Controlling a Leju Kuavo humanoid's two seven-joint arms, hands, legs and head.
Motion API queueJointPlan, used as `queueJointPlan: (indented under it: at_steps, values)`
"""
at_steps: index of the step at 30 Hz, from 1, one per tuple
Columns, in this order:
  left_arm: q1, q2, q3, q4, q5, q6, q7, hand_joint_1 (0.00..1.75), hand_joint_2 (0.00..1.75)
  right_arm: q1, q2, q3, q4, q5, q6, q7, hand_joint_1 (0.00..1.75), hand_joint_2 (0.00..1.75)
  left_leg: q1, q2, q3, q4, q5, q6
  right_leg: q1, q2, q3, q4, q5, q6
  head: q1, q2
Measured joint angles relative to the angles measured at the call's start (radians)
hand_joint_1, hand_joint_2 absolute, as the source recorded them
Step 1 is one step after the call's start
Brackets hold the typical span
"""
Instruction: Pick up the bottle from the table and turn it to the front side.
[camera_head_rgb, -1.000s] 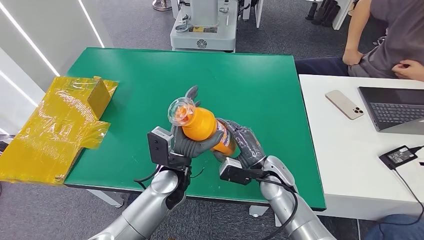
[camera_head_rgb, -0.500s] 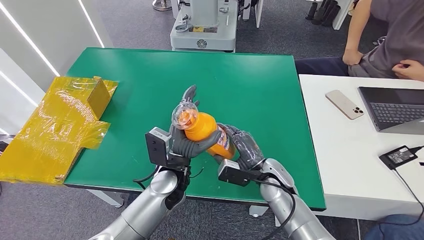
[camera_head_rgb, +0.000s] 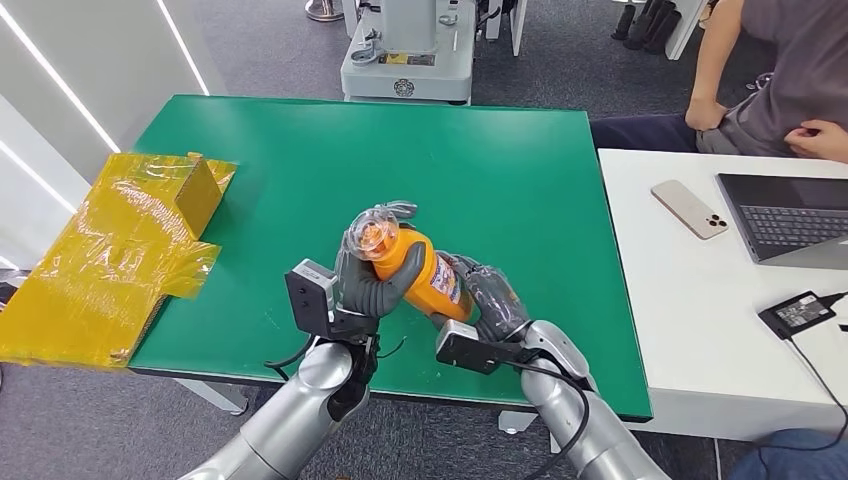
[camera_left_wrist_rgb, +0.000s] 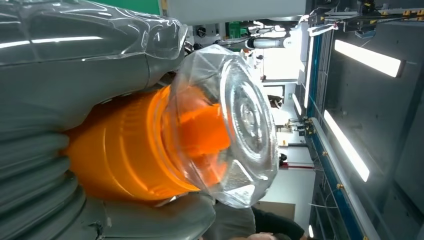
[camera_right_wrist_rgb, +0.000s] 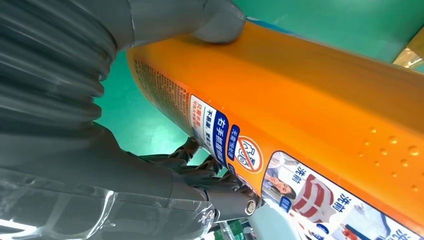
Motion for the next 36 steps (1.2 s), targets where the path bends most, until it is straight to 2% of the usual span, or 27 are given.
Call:
queueJointPlan:
  at_steps: [12, 14, 15, 17, 18, 19, 31, 36]
  values:
    - [-0.004, 0.000, 0.000, -0.007, 0.010, -0.006, 0.003, 1.75, 1.75, 0.020, 0.001, -0.001, -0.023, 0.001, -0.035, 0.024, 1.75, 1.75, 0.000, 0.000, 0.000, 0.000, 0.000, 0.000, 0.000, 0.000, 0.000, 0.000, 0.000, 0.000, 0.000, 0.000]
    - [-0.004, 0.000, 0.000, -0.007, 0.011, -0.005, 0.003, 1.75, 1.75, 0.022, 0.001, -0.001, -0.026, 0.001, -0.039, 0.025, 1.67, 1.75, 0.000, 0.000, 0.000, 0.000, 0.000, 0.000, 0.000, 0.000, 0.000, 0.000, 0.000, 0.000, 0.000, 0.000]
    - [-0.005, 0.000, 0.000, -0.007, 0.011, -0.004, 0.003, 1.75, 1.75, 0.023, 0.001, -0.001, -0.027, 0.001, -0.041, 0.026, 1.31, 1.75, 0.000, 0.000, 0.000, 0.000, 0.000, 0.000, 0.000, 0.000, 0.000, 0.000, 0.000, 0.000, 0.000, 0.000]
    - [-0.007, 0.000, 0.000, -0.007, 0.011, -0.002, 0.004, 1.75, 1.75, 0.026, 0.002, -0.002, -0.033, 0.000, -0.050, 0.032, 0.45, 1.75, 0.000, 0.000, 0.000, 0.000, 0.000, 0.000, 0.000, 0.000, 0.000, 0.000, 0.000, 0.000, 0.000, 0.000]
    - [-0.008, 0.000, 0.000, -0.007, 0.012, 0.000, 0.005, 1.75, 1.75, 0.029, 0.004, -0.003, -0.037, -0.003, -0.059, 0.036, 0.07, 1.75, 0.000, 0.000, 0.000, 0.000, 0.000, 0.000, 0.000, 0.000, 0.000, 0.000, 0.000, 0.000, 0.000, 0.000]
    - [-0.009, -0.001, 0.000, -0.008, 0.014, 0.003, 0.006, 1.75, 1.75, 0.033, 0.006, -0.004, -0.043, -0.006, -0.068, 0.039, 0.00, 1.75, 0.000, 0.000, 0.000, 0.000, 0.000, 0.000, 0.000, 0.000, 0.000, 0.000, 0.000, 0.000, 0.000, 0.000]
    - [-0.004, -0.002, 0.000, -0.008, 0.040, 0.036, 0.003, 1.75, 1.75, 0.086, 0.031, -0.014, -0.177, -0.124, -0.142, 0.056, 0.00, 1.75, 0.000, 0.000, -0.001, 0.000, 0.000, 0.000, 0.000, 0.000, 0.000, 0.000, 0.000, 0.000, 0.000, 0.000]
    - [0.003, 0.003, 0.000, -0.008, 0.052, 0.042, 0.000, 1.75, 1.75, 0.124, 0.031, -0.023, -0.281, -0.207, -0.131, 0.029, 0.00, 1.75, 0.000, 0.000, -0.001, 0.000, 0.000, 0.000, 0.000, 0.000, -0.001, 0.000, 0.000, 0.000, 0.000, 0.000]
